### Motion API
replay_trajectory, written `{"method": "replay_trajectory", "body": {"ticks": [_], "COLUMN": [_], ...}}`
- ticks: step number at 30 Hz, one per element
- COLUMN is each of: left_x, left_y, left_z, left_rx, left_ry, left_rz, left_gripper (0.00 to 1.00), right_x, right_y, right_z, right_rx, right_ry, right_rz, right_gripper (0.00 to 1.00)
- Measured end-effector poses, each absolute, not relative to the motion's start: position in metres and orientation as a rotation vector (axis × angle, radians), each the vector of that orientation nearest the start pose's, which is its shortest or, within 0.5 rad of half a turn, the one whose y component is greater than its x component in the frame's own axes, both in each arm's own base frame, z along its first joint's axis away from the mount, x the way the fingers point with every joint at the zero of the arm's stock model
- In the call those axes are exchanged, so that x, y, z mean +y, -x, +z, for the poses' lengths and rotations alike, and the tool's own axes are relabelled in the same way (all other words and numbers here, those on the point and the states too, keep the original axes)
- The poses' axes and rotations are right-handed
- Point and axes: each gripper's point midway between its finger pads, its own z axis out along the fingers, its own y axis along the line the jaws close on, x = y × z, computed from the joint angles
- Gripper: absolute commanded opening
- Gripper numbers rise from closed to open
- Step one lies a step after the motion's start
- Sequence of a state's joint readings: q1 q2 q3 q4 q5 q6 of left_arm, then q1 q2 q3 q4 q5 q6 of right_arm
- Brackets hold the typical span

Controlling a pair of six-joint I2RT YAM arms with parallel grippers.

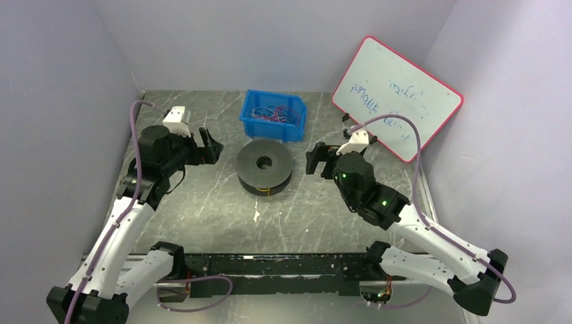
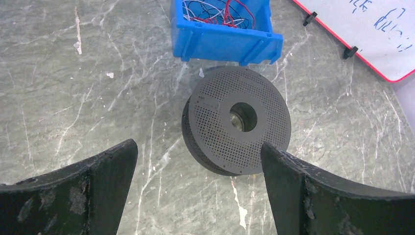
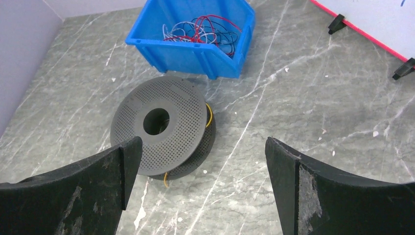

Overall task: Wrap the cables
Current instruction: Move the cable reel to the center of the board.

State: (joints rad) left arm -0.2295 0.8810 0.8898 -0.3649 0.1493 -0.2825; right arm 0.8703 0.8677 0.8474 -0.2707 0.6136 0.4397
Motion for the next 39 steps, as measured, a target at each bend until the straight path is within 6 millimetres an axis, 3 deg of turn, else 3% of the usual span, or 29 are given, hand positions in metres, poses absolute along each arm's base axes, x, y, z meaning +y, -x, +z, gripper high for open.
{"method": "replay_trajectory", "body": {"ticks": [9,24,33,39], "left_x": [-0.109,-0.108,-0.107,-0.106], "left_y": [-0.298,-0.299,-0.300,-0.302], "left_z": [0.251,0.251,0.250,0.246], "left_rx": [1.969,1.971,1.974,1.985], "left_ry": [-0.055,-0.048,-0.046,-0.041], "left_rz": [-0.486,-0.482,-0.481,-0.480], "left_gripper": [1.00,0.99,1.00,1.00], "right_x": [0.184,0.222,0.259,0.270], "right_y": [-0.267,-0.281,-0.302,-0.312], "right_z": [0.251,0.235,0.200,0.169], "right_rx": [1.889,1.946,2.050,2.138], "right_ry": [-0.037,0.121,0.260,0.307], "right_rz": [0.329,0.339,0.276,0.231], "right_gripper": [1.00,0.99,0.96,0.96]}}
